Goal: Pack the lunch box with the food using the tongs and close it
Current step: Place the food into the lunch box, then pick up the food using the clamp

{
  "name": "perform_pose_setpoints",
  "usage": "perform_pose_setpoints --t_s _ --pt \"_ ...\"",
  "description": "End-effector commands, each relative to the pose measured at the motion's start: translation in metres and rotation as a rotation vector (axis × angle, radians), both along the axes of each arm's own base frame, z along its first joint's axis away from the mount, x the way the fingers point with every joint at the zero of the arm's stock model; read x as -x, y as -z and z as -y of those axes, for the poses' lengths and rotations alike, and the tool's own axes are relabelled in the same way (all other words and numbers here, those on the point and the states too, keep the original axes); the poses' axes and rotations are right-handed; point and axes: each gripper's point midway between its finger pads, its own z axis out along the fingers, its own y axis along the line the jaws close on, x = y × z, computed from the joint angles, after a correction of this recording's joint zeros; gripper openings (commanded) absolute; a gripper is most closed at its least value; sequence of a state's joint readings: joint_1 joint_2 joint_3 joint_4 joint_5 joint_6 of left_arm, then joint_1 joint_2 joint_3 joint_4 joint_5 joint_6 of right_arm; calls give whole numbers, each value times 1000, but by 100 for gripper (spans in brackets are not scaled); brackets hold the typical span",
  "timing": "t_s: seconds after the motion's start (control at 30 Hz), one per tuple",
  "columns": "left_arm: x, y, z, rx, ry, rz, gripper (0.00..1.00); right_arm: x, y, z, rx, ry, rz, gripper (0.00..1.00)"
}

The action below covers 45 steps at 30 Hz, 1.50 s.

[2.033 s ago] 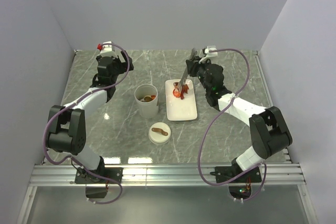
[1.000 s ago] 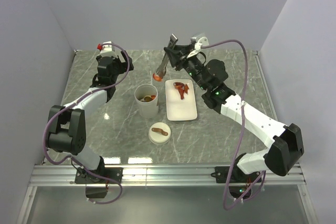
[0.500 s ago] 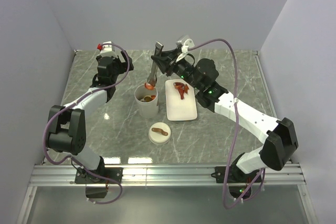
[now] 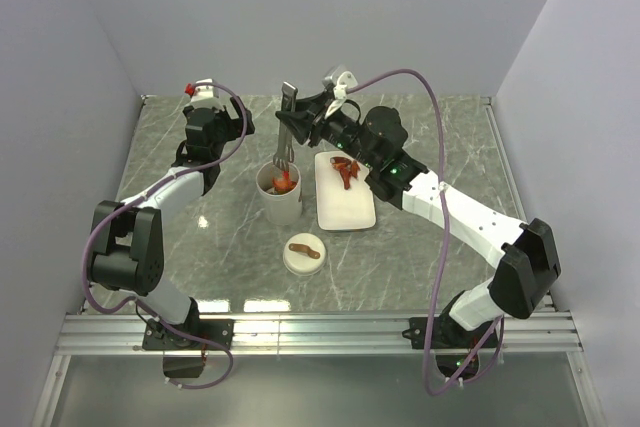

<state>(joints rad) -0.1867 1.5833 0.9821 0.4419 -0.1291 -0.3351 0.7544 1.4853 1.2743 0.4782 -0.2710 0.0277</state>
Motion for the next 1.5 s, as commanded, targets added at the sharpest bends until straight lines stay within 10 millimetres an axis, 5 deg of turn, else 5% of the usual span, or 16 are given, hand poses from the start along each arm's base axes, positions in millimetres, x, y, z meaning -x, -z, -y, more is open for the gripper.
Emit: perform_pose_setpoints --t_s 0.0,0.27,0.6,0.77,1.1,1.47 --pt "-6 -25 -1 12 -9 63 99 7 -37 1 -55 -9 77 41" --pt "-6 -26 -1 12 -10 65 99 5 -40 9 -74 35 87 42" --pt "-5 -26 -1 12 -9 66 99 -14 -35 74 -97 293 103 40" --pt "-6 -25 0 13 -7 63 99 -45 5 106 -86 413 20 40" --pt "-7 -24 0 13 -7 59 99 -97 97 128 2 636 -167 43" --pt "-7 -23 0 14 -7 55 99 -111 134 147 55 752 -230 44"
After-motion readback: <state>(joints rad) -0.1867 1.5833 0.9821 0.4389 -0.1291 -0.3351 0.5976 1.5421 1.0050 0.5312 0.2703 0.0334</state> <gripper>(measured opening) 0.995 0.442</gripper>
